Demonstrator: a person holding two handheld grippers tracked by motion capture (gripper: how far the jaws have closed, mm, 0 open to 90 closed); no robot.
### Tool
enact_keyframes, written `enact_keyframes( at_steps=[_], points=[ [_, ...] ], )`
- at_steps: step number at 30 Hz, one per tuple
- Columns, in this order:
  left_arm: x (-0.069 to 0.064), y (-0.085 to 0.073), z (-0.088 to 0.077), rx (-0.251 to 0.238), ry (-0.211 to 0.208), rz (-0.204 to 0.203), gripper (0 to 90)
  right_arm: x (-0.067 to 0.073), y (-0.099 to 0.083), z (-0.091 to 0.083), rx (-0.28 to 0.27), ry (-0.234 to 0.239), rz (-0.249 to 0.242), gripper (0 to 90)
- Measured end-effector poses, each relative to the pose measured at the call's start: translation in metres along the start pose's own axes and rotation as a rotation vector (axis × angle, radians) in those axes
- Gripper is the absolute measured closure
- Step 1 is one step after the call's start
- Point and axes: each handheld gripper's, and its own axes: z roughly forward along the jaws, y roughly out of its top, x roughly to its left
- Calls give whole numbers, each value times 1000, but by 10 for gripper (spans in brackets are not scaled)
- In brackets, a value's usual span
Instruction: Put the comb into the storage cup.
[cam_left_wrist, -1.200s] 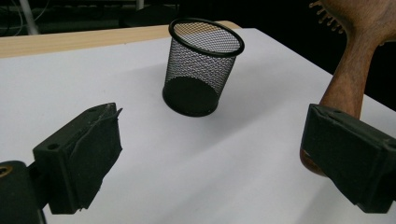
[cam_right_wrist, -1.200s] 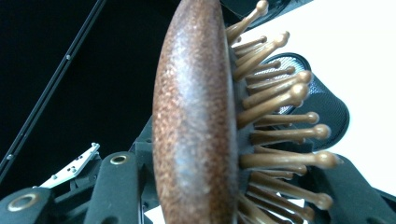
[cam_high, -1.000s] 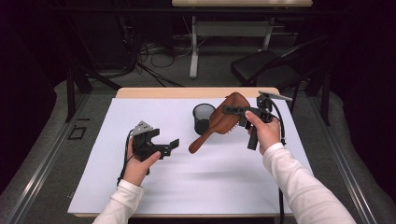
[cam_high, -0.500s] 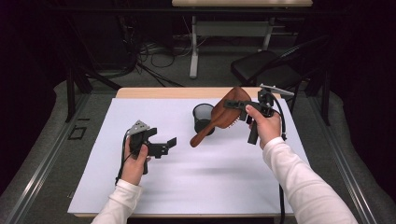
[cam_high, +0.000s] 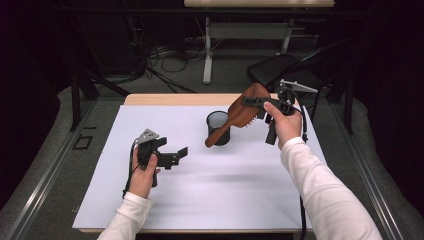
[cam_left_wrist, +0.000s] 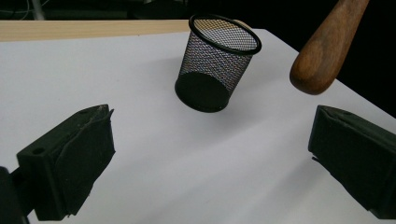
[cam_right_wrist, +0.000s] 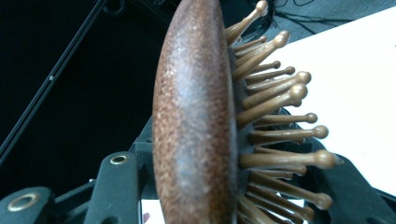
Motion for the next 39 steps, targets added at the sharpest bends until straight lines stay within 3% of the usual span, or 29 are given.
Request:
enact_keyframes(
  at_steps=[24, 39],
  points=[
    [1, 0, 1, 7, 3, -4, 2, 10, 22, 18, -52, -54, 20, 475],
    [2, 0, 0, 5, -2, -5, 3, 18, 31, 27, -80, -106, 7, 475]
  ],
)
